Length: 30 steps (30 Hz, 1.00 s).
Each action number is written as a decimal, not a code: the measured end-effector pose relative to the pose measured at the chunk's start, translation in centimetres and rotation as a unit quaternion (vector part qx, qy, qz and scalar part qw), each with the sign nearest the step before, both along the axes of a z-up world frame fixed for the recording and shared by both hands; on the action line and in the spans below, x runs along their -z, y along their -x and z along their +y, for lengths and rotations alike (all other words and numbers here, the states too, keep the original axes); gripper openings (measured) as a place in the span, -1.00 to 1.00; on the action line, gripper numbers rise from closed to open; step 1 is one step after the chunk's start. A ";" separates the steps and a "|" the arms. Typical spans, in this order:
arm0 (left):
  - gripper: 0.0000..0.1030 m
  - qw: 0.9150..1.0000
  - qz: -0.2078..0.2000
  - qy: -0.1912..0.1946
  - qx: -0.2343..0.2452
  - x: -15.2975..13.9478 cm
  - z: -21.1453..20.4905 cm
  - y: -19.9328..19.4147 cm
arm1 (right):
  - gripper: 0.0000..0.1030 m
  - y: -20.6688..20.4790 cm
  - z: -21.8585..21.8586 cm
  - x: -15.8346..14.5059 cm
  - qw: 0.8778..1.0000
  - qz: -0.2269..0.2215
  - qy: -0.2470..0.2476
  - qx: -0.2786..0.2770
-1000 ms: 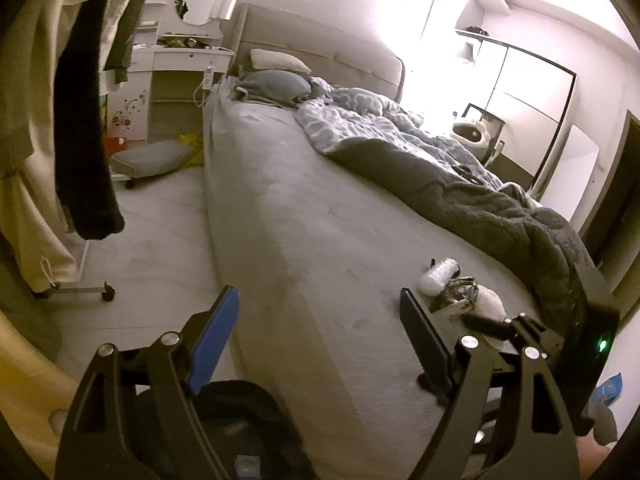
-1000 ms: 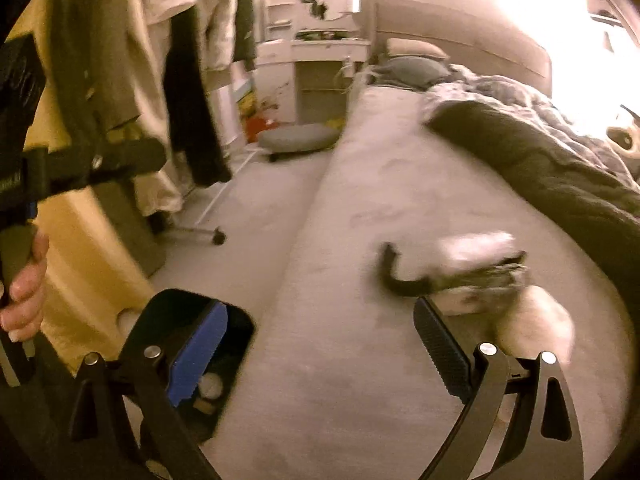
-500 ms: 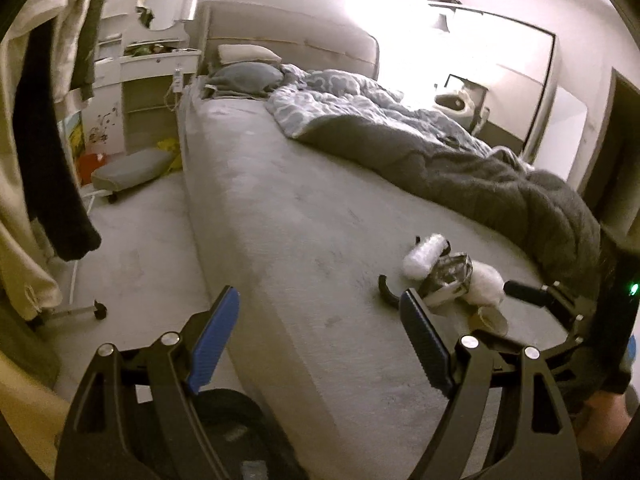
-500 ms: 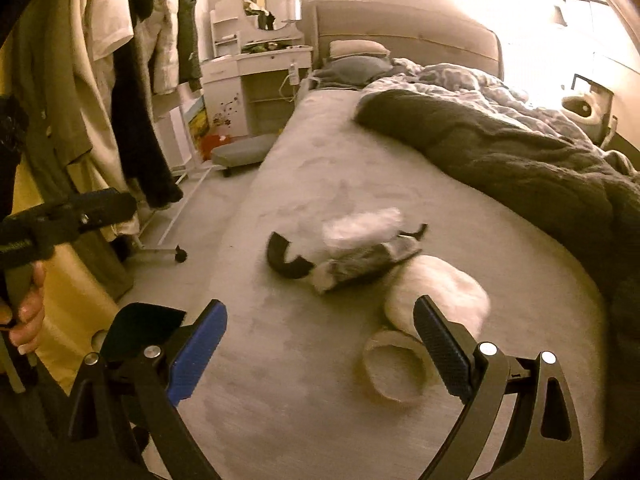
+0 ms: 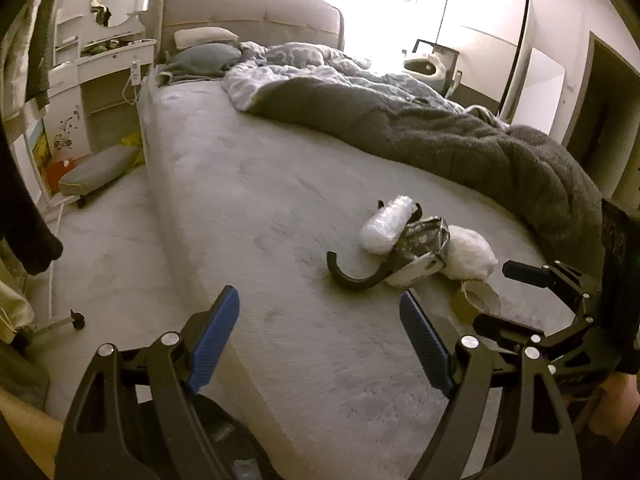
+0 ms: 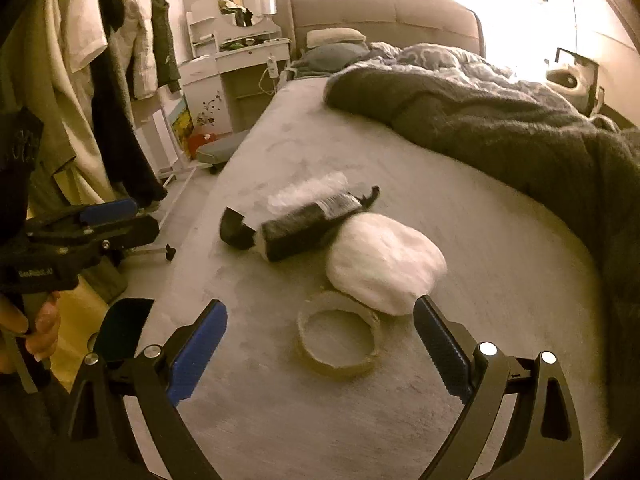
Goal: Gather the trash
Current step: 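Move right tool to tan cardboard tape ring while left tool approaches black curved handle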
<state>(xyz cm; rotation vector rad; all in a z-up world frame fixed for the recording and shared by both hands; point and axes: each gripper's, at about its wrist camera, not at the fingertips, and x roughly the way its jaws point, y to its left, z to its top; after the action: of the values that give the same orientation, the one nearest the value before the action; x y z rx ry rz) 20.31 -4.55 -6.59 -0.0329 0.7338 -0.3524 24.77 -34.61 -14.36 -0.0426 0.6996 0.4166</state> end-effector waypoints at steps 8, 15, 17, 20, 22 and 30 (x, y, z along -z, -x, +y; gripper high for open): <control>0.63 1.000 0.010 -0.016 0.022 1.3 -2.0 -1.2 | 0.85 -0.5 -1.1 1.1 1.000 0.022 -0.013 -0.002; 0.57 0.999 0.023 -0.027 0.028 2.4 -3.1 -3.2 | 0.39 -1.0 -2.3 1.9 0.999 0.041 -0.020 -0.002; 0.56 0.999 0.025 -0.028 0.028 2.7 -3.3 -3.3 | 0.30 -1.1 -2.5 2.0 0.999 0.044 -0.024 -0.006; 0.50 0.999 0.025 -0.034 0.028 2.9 -3.6 -3.6 | 0.17 -1.2 -2.6 2.2 0.999 0.046 -0.025 -0.013; 0.47 0.999 0.022 -0.038 0.028 2.8 -3.8 -3.7 | 0.06 -1.2 -2.5 2.1 0.998 0.048 -0.026 -0.021; 0.36 0.998 0.031 -0.036 0.035 3.6 -4.7 -4.2 | -0.10 -1.3 -3.3 1.7 0.996 0.056 -0.054 -0.035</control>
<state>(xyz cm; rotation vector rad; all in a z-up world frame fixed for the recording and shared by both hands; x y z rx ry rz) 24.55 -9.27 -10.17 0.0509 0.8100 -0.3931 26.08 -37.92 -16.09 0.0581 0.7859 0.5255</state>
